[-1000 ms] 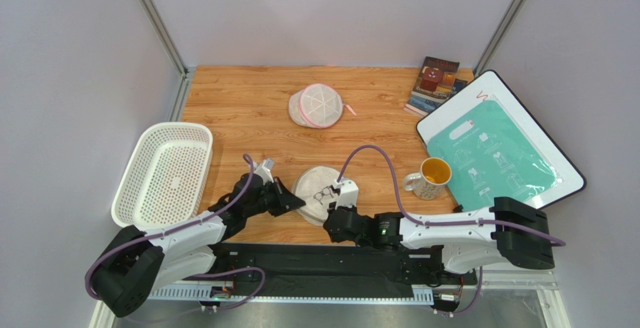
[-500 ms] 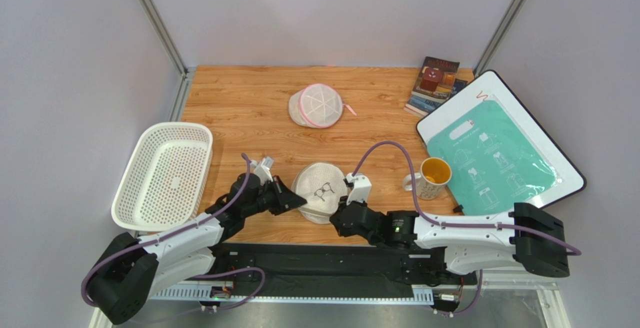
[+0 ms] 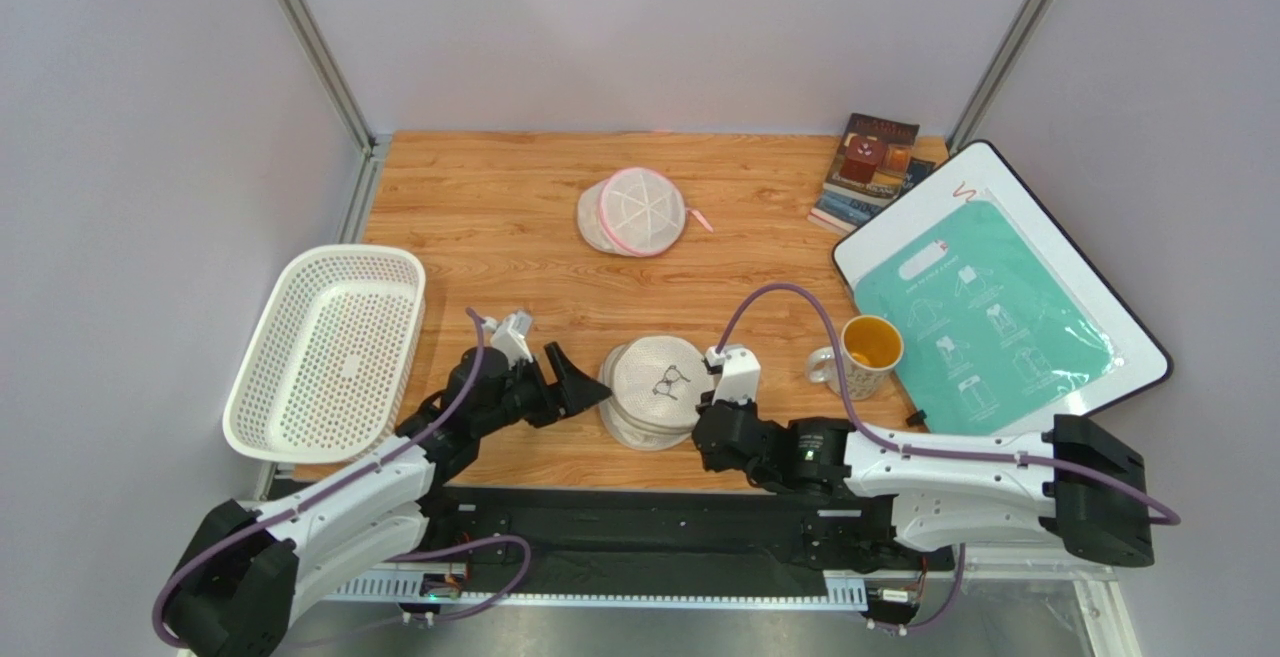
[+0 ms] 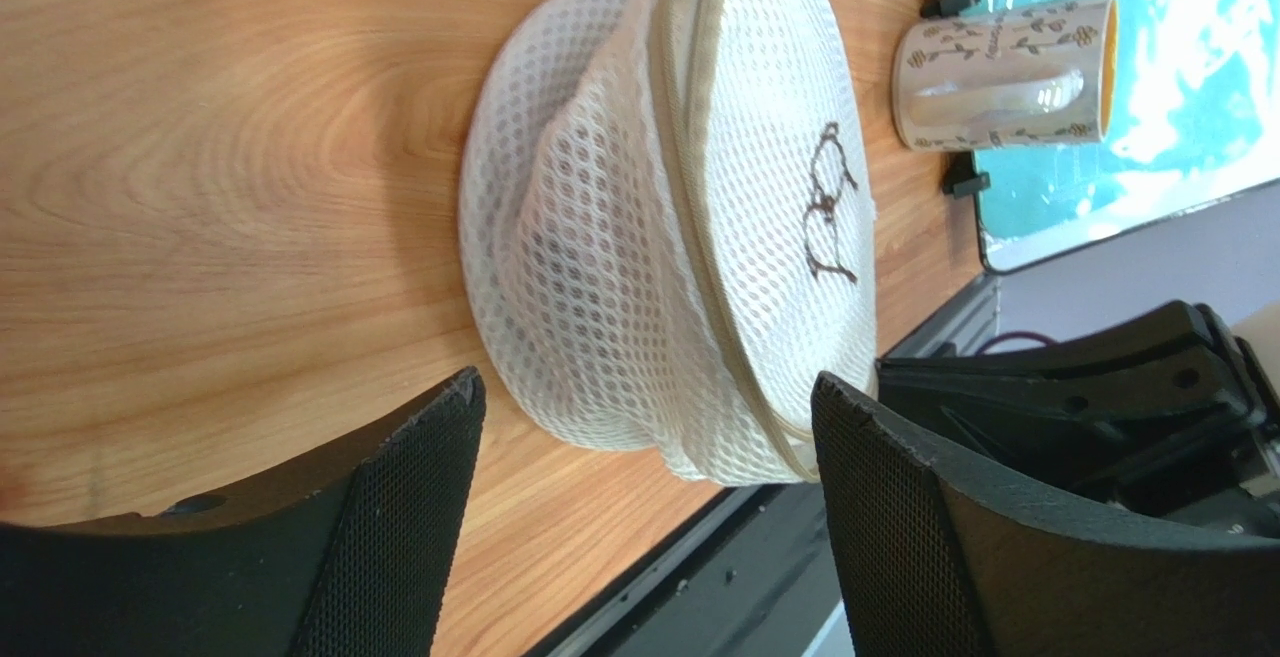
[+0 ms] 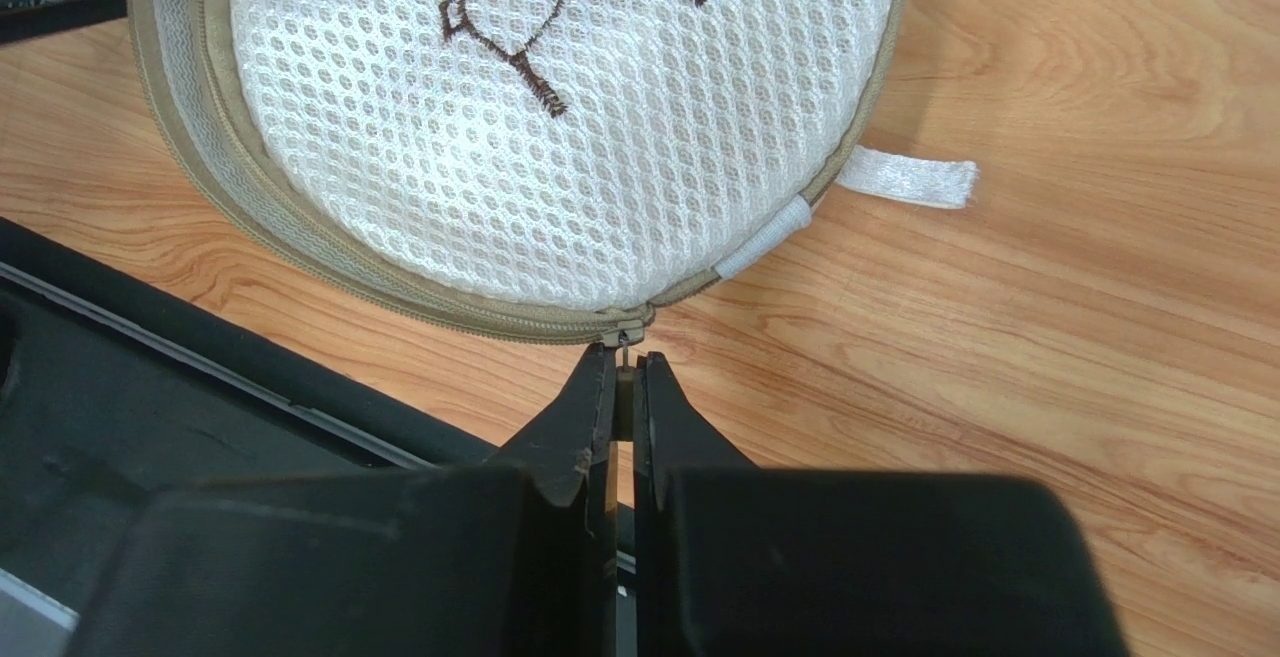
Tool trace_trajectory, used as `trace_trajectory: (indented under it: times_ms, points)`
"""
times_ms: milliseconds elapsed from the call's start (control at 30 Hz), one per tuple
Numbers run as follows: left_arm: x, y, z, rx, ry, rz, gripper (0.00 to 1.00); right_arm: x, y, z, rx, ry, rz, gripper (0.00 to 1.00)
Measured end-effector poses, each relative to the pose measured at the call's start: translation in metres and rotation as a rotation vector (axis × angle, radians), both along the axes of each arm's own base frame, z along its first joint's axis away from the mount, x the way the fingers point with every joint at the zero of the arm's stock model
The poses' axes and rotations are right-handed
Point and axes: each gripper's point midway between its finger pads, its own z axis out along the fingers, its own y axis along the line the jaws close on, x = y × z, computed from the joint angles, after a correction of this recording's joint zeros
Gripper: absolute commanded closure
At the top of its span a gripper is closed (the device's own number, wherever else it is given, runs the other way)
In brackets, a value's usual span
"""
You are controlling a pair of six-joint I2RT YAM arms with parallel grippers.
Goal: Unzip the laundry bag and remove the bra
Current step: Unzip the laundry bag at the center of the board.
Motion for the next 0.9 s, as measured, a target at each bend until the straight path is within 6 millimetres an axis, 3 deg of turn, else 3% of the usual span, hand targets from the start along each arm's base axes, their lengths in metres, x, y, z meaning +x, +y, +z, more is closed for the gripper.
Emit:
trace_trajectory:
  times_ms: [233, 400, 633, 800, 900]
  points:
    - [0.011, 0.009, -0.015, 0.073, 0.027, 0.024, 0.34, -0.001, -0.005, 0.002, -0.022, -0.011, 0.022, 1.0]
    - [0.024, 0.005, -0.012, 0.097, 0.024, 0.022, 0.41, -0.001, -0.006, 0.001, -0.027, -0.01, 0.026, 1.0]
    - [0.029, 0.003, -0.014, 0.11, 0.022, 0.008, 0.68, -0.003, -0.01, -0.005, -0.043, -0.004, 0.028, 0.99]
    - [0.029, -0.002, -0.017, 0.102, 0.022, -0.014, 0.81, -0.004, -0.01, -0.006, -0.045, 0.002, 0.036, 0.77]
    - [0.029, -0.005, -0.02, 0.094, 0.033, -0.033, 0.9, -0.006, -0.011, -0.007, -0.052, 0.01, 0.041, 0.46]
